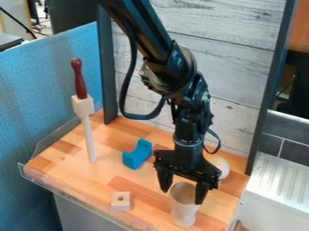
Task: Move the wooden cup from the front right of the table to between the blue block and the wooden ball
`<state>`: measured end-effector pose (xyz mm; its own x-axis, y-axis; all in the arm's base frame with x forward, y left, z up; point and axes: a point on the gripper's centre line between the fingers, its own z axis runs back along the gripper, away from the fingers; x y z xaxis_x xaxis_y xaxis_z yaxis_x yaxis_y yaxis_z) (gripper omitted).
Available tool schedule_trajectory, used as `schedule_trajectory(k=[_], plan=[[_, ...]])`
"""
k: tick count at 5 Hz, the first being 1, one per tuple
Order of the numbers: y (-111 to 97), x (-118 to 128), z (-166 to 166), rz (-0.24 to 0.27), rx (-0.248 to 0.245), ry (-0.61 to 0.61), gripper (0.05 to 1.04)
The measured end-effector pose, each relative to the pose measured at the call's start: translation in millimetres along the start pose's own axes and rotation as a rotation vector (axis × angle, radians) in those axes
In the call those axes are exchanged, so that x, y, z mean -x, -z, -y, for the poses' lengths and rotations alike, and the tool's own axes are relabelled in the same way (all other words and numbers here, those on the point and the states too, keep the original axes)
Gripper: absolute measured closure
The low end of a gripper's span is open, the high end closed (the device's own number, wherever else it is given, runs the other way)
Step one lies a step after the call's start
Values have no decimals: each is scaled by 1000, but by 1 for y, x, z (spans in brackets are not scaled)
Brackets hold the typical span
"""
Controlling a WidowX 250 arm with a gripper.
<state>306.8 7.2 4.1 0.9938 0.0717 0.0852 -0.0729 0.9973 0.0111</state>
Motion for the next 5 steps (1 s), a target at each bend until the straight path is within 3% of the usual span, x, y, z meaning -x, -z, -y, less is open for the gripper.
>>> schedule_trajectory(k=[3, 5], plan=[[3, 11, 3, -36, 6, 18, 83], [5, 4, 0, -26, -18, -1, 83]])
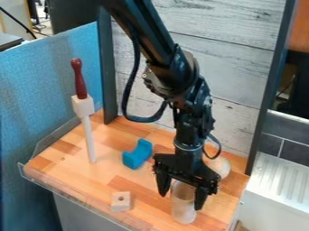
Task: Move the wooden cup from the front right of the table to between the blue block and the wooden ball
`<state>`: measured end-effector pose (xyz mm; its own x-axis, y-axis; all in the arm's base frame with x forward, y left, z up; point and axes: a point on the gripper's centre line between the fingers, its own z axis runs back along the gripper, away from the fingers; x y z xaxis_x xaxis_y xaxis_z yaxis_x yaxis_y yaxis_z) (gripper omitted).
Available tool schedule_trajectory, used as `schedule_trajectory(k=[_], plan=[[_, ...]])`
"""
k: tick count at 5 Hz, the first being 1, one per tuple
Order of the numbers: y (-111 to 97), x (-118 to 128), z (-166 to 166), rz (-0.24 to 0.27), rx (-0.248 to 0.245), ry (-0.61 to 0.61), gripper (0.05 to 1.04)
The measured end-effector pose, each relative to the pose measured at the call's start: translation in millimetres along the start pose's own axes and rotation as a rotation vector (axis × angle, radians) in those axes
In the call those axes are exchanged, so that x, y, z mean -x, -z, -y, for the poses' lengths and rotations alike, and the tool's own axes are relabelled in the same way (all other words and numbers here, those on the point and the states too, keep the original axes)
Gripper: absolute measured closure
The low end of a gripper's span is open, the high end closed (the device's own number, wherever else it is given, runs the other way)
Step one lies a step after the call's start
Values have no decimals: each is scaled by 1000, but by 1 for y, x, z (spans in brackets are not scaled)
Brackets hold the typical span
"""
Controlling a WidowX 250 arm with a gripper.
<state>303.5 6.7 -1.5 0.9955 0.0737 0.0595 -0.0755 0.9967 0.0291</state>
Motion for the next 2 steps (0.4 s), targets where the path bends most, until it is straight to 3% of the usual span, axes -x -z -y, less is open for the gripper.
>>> schedule_trajectory(k=[2], plan=[[12, -3, 0, -16, -42, -2, 128]])
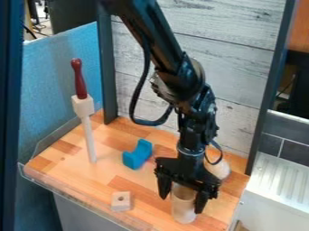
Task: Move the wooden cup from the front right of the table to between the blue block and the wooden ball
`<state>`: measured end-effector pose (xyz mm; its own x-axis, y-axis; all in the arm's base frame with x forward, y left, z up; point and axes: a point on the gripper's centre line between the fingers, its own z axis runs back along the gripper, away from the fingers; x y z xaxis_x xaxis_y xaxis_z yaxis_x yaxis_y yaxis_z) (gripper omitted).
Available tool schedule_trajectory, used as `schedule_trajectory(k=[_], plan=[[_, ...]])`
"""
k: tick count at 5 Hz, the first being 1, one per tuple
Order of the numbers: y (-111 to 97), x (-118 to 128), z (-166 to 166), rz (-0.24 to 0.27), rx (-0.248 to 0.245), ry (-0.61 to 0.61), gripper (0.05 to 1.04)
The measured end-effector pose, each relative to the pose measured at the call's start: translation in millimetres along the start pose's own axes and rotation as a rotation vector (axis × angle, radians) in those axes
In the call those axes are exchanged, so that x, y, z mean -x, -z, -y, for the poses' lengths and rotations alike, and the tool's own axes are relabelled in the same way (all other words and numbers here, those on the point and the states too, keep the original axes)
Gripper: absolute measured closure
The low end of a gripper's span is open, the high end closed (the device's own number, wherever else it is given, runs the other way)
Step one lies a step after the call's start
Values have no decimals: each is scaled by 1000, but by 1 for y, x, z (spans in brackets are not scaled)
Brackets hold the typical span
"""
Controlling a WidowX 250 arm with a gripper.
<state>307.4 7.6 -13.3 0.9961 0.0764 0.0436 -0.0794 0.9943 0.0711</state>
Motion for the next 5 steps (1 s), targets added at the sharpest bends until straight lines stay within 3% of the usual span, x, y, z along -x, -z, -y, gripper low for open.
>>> schedule_trajectory(k=[1, 2, 3, 5], plan=[[0, -2, -2, 2, -10, -7, 171], [-1, 1, 1, -18, 5, -2, 171], [-15, -8, 1, -4, 36, -20, 171], [-46, -49, -24, 62, 67, -151, 172]])
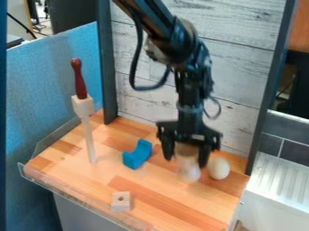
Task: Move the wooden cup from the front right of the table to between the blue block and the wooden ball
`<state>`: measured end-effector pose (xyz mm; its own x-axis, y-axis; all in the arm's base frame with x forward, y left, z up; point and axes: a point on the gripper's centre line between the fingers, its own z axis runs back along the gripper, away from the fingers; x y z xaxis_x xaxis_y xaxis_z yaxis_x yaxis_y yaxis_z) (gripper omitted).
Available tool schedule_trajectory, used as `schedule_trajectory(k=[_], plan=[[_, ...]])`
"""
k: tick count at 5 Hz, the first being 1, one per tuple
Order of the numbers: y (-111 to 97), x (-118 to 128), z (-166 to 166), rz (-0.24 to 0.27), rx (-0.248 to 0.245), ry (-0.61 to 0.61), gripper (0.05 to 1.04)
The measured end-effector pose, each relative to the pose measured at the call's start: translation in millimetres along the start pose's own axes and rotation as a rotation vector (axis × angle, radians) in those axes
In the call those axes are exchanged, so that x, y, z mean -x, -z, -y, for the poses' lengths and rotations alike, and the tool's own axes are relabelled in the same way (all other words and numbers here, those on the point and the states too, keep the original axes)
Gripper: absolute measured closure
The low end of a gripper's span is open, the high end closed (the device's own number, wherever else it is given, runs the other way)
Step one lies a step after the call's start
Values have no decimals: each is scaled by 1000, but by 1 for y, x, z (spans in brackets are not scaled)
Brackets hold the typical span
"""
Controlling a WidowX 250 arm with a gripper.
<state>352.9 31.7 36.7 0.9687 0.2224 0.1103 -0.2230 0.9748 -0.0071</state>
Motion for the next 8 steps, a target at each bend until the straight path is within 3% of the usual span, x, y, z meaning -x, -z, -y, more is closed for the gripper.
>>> schedule_trajectory(k=[1, 3, 5, 6, 7, 8], plan=[[10, -14, -10, -26, -12, -41, 172], [23, -43, -25, -24, -51, -97, 172], [45, -44, -33, -64, -92, -109, 127], [45, -45, -37, -48, -106, -150, 84], [42, -42, -33, -56, -76, -150, 84], [12, -49, -34, -3, -36, -171, 84]])
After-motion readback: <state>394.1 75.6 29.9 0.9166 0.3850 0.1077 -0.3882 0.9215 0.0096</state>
